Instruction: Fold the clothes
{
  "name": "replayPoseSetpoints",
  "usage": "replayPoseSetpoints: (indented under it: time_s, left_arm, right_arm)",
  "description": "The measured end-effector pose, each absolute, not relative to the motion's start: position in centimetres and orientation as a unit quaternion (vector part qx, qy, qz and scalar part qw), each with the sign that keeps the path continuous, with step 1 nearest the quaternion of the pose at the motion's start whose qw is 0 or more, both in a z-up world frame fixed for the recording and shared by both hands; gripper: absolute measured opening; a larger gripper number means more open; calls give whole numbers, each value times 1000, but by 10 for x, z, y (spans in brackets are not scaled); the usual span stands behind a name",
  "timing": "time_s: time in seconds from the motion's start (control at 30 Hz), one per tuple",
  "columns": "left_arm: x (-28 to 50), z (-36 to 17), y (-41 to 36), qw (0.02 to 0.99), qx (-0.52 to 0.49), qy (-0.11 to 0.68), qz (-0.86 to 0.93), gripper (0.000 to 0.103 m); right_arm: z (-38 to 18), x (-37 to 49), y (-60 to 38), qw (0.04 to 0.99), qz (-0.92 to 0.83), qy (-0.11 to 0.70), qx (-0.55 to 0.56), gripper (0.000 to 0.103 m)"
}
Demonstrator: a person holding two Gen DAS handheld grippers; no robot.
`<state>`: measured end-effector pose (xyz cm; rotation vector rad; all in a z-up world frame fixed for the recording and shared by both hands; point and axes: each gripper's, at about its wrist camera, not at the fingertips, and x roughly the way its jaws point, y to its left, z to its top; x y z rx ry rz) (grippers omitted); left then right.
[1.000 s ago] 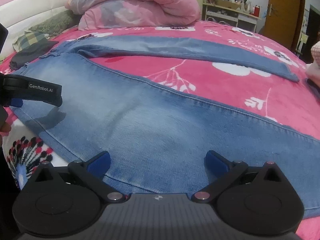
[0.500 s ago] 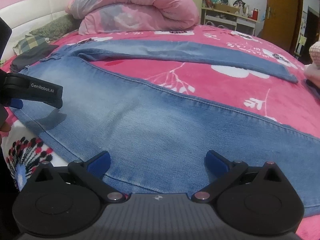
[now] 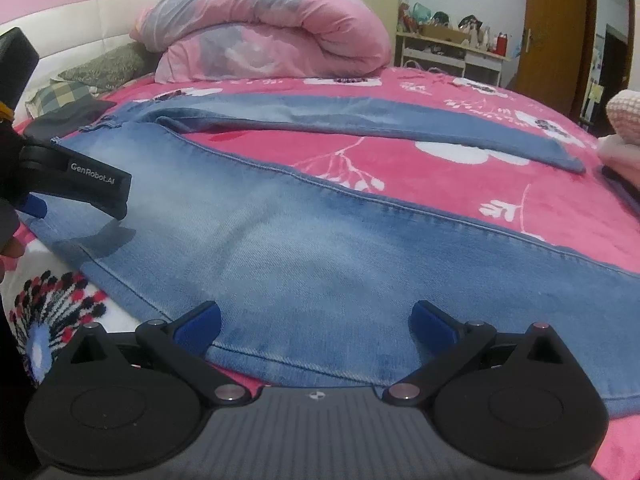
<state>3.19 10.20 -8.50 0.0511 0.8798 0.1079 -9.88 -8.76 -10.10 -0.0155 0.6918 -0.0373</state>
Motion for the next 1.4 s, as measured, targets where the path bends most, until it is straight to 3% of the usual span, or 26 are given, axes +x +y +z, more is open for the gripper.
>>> replayPoseSetpoints:
  time_s: [0.27, 0.5, 0.73, 0.8, 1.4]
  left_arm:
    - [30, -87, 105, 907, 24, 418, 40, 103]
    - [31, -87, 110, 907, 21, 419, 24, 103]
    - [29, -88, 112, 910, 23, 413, 16, 103]
    - [28, -88, 112, 912, 23, 410, 15, 103]
    - [20, -88, 124, 925, -2, 379, 6, 103]
  right_arm:
    - [-86, -112, -89, 930, 6, 366, -6, 103]
    - [-57, -83, -93, 952, -5, 307, 20, 103]
    - [-97, -51, -85, 937, -2, 350, 12, 103]
    - [-104, -63, -81, 945, -8, 328, 5, 103]
    - [-98, -94, -79, 941, 34, 336, 2, 103]
